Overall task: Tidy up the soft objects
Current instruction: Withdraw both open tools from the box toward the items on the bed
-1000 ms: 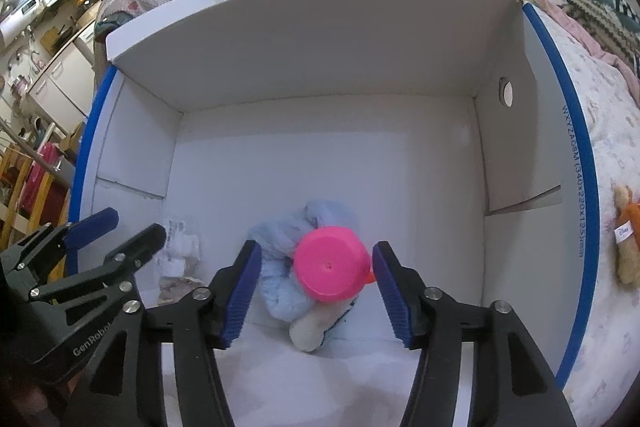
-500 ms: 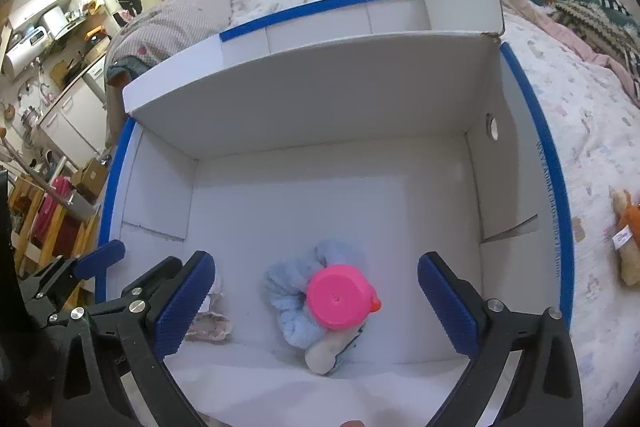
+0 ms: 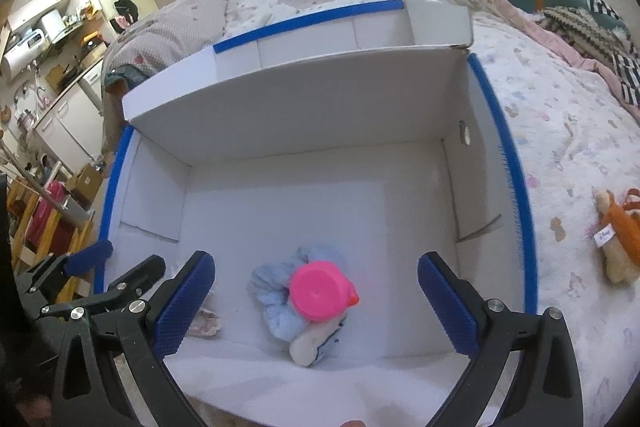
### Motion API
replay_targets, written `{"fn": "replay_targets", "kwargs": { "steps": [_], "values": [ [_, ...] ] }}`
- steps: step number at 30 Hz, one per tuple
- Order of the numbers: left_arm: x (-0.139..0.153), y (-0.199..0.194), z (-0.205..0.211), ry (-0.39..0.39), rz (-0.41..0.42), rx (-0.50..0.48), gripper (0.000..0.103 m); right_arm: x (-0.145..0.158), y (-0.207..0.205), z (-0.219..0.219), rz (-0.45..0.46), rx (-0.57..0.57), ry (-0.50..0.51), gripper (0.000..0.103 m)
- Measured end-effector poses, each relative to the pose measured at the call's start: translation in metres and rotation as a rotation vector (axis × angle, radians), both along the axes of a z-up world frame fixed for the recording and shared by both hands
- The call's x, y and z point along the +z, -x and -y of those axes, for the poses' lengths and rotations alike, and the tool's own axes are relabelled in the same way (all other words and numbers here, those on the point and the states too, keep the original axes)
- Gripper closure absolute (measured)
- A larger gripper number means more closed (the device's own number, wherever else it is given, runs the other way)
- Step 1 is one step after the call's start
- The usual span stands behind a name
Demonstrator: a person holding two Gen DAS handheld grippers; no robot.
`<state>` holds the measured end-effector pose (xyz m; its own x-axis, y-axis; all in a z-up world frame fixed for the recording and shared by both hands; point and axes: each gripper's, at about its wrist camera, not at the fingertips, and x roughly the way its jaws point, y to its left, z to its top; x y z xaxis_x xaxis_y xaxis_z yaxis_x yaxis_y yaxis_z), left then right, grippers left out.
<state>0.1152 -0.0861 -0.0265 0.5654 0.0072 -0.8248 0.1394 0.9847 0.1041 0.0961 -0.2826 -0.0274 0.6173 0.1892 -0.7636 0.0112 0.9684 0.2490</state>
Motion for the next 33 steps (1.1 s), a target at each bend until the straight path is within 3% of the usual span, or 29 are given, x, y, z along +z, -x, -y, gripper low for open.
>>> {"fn": "replay_targets", "kwargs": {
  "steps": [5, 10, 15, 23, 33],
  "values": [
    [0.014, 0.011, -0.006, 0.001, 0.03, -0.022, 0.03, 0.012, 0.02, 0.002, 0.01, -0.005, -0.004, 0.0],
    [0.025, 0.029, -0.021, 0.023, -0.037, -0.025, 0.03, 0.02, 0.053, 0.003, 0.021, 0.011, -0.025, 0.0],
    [0.035, 0.053, -0.037, 0.003, -0.017, -0.011, 0.03, 0.019, 0.075, -0.001, 0.019, 0.024, -0.038, 0.0],
    [0.028, 0.084, -0.048, 0.041, -0.037, 0.027, 0.03, 0.011, 0.092, -0.001, -0.009, 0.028, -0.047, 0.0],
    [0.006, 0.101, -0.05, 0.0, -0.061, -0.015, 0.03, -0.009, 0.102, -0.014, -0.087, 0.087, -0.01, 0.0]
  ]
}}
